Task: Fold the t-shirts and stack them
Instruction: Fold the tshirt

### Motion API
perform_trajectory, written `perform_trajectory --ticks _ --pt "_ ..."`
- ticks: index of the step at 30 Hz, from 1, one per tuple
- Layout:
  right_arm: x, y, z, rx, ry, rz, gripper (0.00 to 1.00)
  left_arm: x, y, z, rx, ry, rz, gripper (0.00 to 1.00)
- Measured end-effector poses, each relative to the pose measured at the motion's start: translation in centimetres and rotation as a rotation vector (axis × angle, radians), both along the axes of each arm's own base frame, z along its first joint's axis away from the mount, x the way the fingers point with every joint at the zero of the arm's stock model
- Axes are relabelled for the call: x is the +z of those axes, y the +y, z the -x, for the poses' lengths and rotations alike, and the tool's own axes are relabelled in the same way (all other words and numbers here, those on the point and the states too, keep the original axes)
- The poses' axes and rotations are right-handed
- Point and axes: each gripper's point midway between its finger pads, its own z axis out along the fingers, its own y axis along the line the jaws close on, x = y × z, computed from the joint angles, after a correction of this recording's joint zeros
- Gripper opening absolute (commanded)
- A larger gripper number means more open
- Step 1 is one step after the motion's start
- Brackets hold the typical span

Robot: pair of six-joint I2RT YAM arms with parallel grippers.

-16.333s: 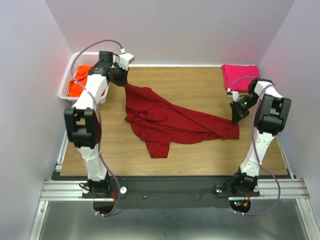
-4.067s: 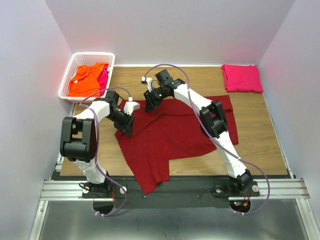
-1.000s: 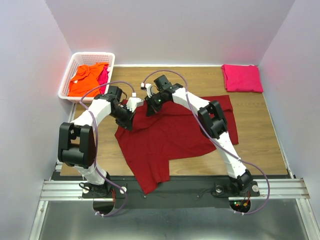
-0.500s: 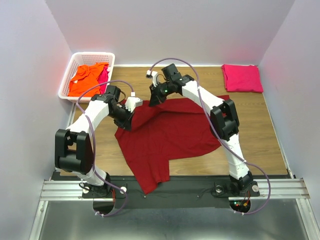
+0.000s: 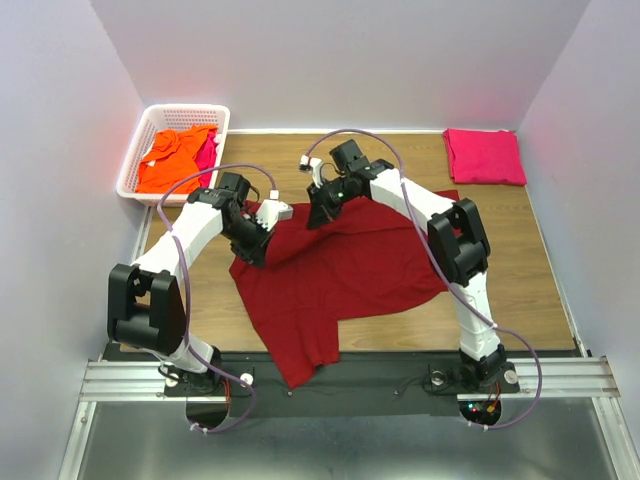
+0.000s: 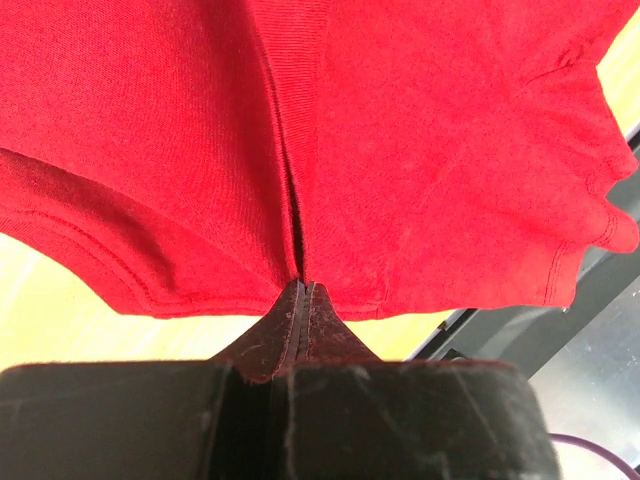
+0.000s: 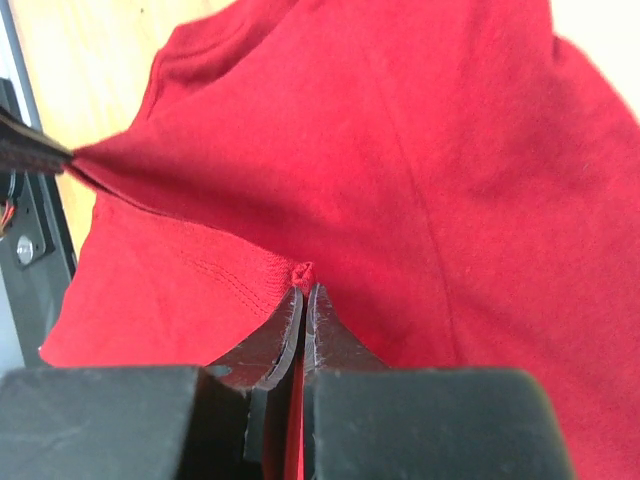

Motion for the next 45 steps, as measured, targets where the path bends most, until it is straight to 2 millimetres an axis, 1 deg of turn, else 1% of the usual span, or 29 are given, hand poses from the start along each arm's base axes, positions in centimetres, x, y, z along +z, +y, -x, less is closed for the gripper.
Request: perform_trajectory --ticks 3,7,14,15,17,18,19,21,22,25,26,28,29,31,33,35,36,38,39,40,42,43,44,45 --pt "0.1 -0.4 0.7 0.008 0.006 0.002 0.01 -0.1 0.1 0.2 -0.012 0.001 -0.014 0.0" --pt "0.1 -0.5 0.9 0.015 0.002 0.0 0.01 -0.3 0.0 0.3 -0.022 0.0 -0.025 0.0" --pt "-1.5 -1.0 1.8 0.028 0.032 0.021 0.01 -1.9 0.2 0.4 -0.023 0.015 -0.052 0.0" --pt "-1.6 -1.1 1.9 0.031 0.035 0.021 0.01 -2.3 0.3 0.4 -0.023 0.021 -0.057 0.07" --pt "-1.8 -1.1 2.1 0.035 0.042 0.022 0.01 -2.9 0.3 0.3 -0.024 0.032 -0.064 0.13" --pt "-2.0 -1.2 2.3 0.04 0.048 0.021 0.04 -3.2 0.2 0.2 -0.028 0.035 -0.067 0.19" --pt "-2.2 -1.2 2.5 0.044 0.053 0.02 0.08 -3.4 0.2 0.1 -0.032 0.037 -0.067 0.22" --pt "-2.8 -1.4 3.1 0.058 0.065 0.019 0.2 -3.5 0.0 0.1 -0.047 0.035 -0.065 0.31" --pt "-3.2 -1.7 3.6 0.063 0.079 0.025 0.23 -3.5 -0.1 0.2 -0.058 0.033 -0.063 0.32" --pt "-4.3 -2.8 5.4 0.079 0.113 0.045 0.26 -3.5 -0.2 0.3 -0.085 0.029 -0.052 0.35" --pt "-4.4 -3.1 5.8 0.083 0.119 0.05 0.28 -3.4 -0.3 0.4 -0.094 0.031 -0.049 0.36" --pt "-4.2 -3.8 7.0 0.098 0.123 0.059 0.35 -3.3 -0.4 0.6 -0.112 0.033 -0.04 0.37" --pt "-3.9 -4.0 7.3 0.102 0.119 0.059 0.35 -3.2 -0.4 0.7 -0.117 0.033 -0.039 0.37" --pt "-3.0 -4.4 7.8 0.11 0.103 0.059 0.31 -2.8 -0.7 0.4 -0.125 0.023 -0.03 0.37" --pt "-1.8 -4.8 7.7 0.105 0.079 0.051 0.3 -2.1 -1.4 -0.3 -0.134 -0.006 -0.019 0.37" --pt "-0.4 -5.4 7.1 0.081 0.063 0.033 0.29 -1.3 -2.4 -1.1 -0.134 -0.042 -0.002 0.37" --pt "0.0 -5.9 6.6 0.061 0.066 0.026 0.29 -1.0 -3.0 -1.6 -0.132 -0.06 0.009 0.36" --pt "0.8 -8.0 4.3 -0.019 0.073 0.012 0.28 -0.3 -4.6 -3.0 -0.122 -0.102 0.037 0.36" --pt "1.1 -9.4 2.9 -0.065 0.067 0.009 0.28 -0.1 -5.6 -3.9 -0.116 -0.123 0.051 0.36" --pt "1.1 -11.8 0.7 -0.142 0.059 0.017 0.28 -0.1 -6.3 -4.5 -0.112 -0.135 0.06 0.36" --pt "0.8 -15.8 -2.1 -0.26 0.042 0.048 0.28 -0.8 -8.5 -5.9 -0.113 -0.146 0.065 0.36" --pt "0.6 -17.4 -3.1 -0.307 0.036 0.065 0.28 -1.3 -9.6 -6.4 -0.121 -0.148 0.066 0.36" --pt "0.3 -19.7 -4.2 -0.371 0.03 0.093 0.28 -2.0 -10.6 -6.8 -0.123 -0.144 0.067 0.36" --pt "-0.1 -21.8 -5.0 -0.424 0.024 0.126 0.28 -2.6 -11.2 -7.0 -0.122 -0.137 0.066 0.36"
